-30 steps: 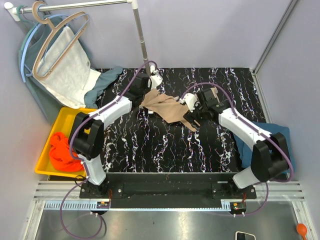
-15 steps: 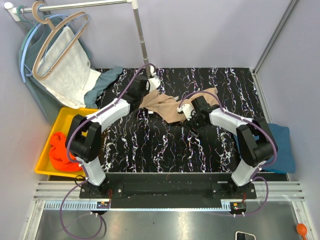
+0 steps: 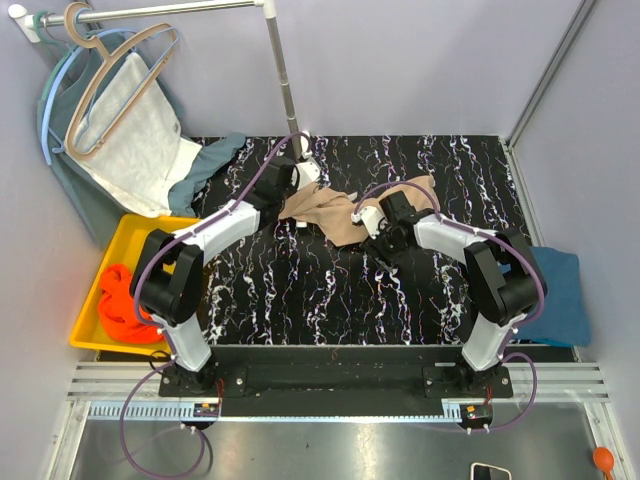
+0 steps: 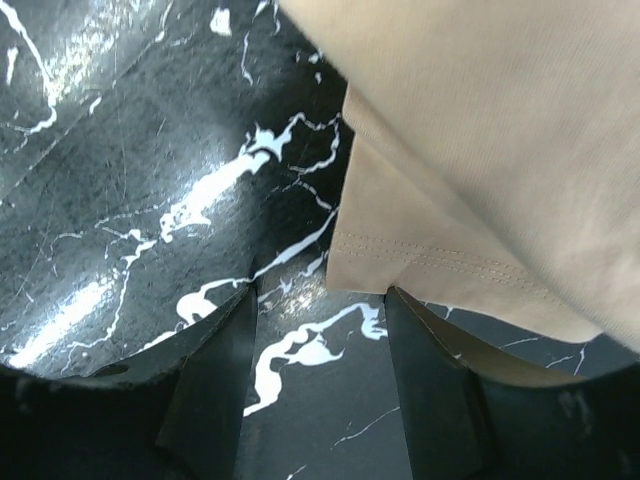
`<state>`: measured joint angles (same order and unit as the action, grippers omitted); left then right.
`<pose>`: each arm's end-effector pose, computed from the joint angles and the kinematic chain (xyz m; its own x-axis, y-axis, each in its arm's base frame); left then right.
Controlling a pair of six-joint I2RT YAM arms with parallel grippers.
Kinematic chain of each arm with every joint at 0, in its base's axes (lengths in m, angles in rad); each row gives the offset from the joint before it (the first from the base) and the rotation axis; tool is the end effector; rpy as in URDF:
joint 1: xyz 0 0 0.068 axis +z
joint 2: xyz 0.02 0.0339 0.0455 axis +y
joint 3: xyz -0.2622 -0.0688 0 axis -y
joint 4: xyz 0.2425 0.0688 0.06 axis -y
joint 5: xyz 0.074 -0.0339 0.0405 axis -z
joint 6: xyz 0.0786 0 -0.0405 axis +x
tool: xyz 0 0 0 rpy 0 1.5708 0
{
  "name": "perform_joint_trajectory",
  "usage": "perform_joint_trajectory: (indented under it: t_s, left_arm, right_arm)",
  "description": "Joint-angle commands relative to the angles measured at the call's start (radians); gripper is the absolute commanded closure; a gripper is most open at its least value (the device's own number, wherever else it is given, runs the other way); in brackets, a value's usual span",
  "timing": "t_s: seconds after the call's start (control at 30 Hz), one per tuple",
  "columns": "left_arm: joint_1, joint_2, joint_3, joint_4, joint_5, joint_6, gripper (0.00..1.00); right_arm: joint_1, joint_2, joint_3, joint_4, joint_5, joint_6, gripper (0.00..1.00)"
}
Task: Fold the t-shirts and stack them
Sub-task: Flatten the tshirt out
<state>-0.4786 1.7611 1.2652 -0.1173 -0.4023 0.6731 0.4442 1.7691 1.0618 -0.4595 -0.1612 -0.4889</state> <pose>0.3968 -0.1712 0.2241 -0.3124 0.8083 -0.4990 0.4276 0.5887 0.6860 0.3147 0.1638 0.1192 -0.5070 -0.7547 -0.4164 -0.8147 0.5773 -0.0543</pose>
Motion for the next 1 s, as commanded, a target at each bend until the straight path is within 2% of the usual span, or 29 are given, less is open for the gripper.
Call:
perform_joint_trajectory:
  t_s: [0.0, 0.4, 0.97]
  left_arm:
    - [0.000, -0.054, -0.012, 0.064, -0.026, 0.009, 1.00]
    - [0.000, -0.060, -0.024, 0.073, -0.023, 0.011, 1.00]
    - [0.000, -0.052, -0.030, 0.077, -0.027, 0.006, 1.00]
  right_arm:
    - [0.002, 0.041, 0.027, 0.039, 0.011, -0.023, 0.39]
    - [0.002, -0.023, 0.032, 0.022, 0.034, -0.033, 0.35]
    - [0.002, 0.003, 0.086, 0.013, 0.060, -0.068, 0.32]
